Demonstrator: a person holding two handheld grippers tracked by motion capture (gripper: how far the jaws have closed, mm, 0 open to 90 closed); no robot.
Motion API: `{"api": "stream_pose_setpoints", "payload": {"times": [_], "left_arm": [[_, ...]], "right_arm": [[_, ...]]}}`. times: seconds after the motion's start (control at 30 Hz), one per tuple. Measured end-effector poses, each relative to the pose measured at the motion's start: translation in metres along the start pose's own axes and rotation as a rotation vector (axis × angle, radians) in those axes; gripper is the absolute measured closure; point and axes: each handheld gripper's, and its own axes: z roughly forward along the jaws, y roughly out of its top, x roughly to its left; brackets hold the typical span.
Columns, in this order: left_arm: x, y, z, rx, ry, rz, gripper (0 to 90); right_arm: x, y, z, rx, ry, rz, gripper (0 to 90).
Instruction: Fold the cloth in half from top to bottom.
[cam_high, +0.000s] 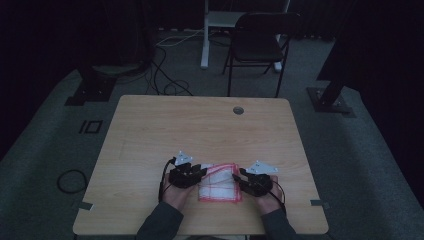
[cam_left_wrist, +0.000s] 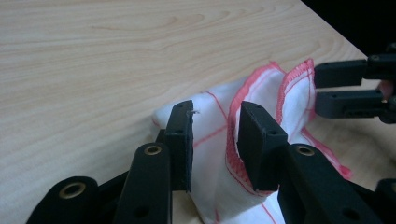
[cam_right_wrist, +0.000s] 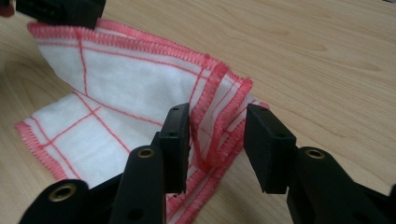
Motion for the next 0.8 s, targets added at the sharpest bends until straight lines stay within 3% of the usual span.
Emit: {"api": "stream_pose_setpoints", "payload": {"times": [0.43, 0.8], "left_arm": [[-0.008, -0.023, -0.019, -0.012, -0.031, -0.001, 65.4], [-0.008, -0.041, -0.034, -0.013, -0.038, 0.002, 64.3]], "right_arm": [[-0.013, -0.004, -0.014, -0.035, -0.027, 0.056, 60.9], [-0.017, -0.003, -0.018, -0.057, -0.04, 0.074, 60.9]]}}
